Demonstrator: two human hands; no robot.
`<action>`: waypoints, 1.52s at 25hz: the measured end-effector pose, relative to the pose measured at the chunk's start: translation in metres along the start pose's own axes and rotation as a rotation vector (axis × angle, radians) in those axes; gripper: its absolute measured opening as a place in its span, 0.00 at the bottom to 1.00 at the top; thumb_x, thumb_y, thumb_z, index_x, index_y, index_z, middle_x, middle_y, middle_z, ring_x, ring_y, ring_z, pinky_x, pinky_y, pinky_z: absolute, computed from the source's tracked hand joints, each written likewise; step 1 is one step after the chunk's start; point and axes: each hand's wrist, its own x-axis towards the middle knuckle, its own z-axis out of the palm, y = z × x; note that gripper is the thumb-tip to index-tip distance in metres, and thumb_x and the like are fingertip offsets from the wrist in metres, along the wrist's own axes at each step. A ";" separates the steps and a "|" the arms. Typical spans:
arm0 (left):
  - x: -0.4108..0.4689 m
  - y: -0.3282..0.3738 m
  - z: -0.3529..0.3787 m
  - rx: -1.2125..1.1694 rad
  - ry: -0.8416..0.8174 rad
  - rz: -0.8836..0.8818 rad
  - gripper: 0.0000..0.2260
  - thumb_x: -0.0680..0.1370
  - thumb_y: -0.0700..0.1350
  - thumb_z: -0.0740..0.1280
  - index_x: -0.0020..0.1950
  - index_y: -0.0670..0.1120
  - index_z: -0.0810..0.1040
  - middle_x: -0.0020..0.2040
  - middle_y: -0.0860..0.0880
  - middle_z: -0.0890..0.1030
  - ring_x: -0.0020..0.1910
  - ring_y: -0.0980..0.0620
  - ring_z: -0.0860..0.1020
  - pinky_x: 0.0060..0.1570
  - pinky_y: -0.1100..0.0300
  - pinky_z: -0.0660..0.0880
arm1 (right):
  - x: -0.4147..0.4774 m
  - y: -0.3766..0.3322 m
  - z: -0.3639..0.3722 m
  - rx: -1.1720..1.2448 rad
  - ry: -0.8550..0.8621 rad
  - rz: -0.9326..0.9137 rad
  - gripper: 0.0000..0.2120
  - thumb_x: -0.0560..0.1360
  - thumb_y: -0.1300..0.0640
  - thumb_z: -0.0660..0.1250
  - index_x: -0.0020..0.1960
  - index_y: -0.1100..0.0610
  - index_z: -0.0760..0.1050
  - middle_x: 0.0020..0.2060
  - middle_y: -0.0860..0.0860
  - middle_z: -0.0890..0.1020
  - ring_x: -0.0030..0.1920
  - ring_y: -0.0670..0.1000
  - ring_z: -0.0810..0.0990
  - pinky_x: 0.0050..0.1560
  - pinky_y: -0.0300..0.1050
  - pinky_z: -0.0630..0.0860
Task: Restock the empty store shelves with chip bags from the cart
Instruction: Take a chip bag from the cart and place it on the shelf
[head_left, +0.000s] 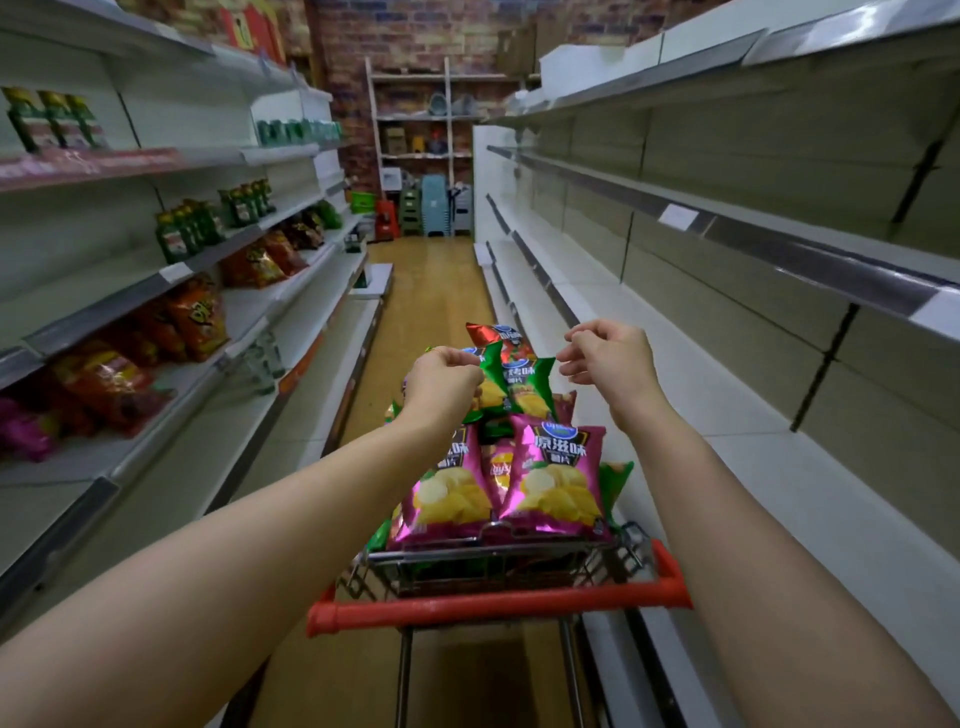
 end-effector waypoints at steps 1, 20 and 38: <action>0.018 -0.003 0.002 0.001 -0.014 -0.012 0.09 0.76 0.33 0.62 0.40 0.46 0.73 0.36 0.45 0.75 0.36 0.51 0.74 0.42 0.55 0.74 | 0.017 0.004 0.006 -0.022 0.001 -0.001 0.11 0.76 0.64 0.58 0.37 0.55 0.74 0.32 0.51 0.79 0.32 0.49 0.77 0.41 0.46 0.76; 0.250 -0.075 0.081 0.124 0.071 -0.168 0.08 0.75 0.35 0.62 0.41 0.47 0.75 0.38 0.48 0.76 0.39 0.48 0.74 0.43 0.52 0.74 | 0.333 0.196 0.130 -0.624 -0.421 0.161 0.11 0.73 0.51 0.69 0.42 0.58 0.71 0.45 0.56 0.76 0.47 0.54 0.74 0.41 0.42 0.67; 0.302 -0.114 0.097 0.104 0.134 -0.212 0.06 0.75 0.38 0.66 0.42 0.49 0.77 0.43 0.42 0.82 0.41 0.43 0.80 0.48 0.47 0.78 | 0.435 0.312 0.208 -0.746 -0.615 0.450 0.69 0.57 0.47 0.81 0.74 0.57 0.28 0.73 0.64 0.55 0.71 0.64 0.60 0.69 0.58 0.63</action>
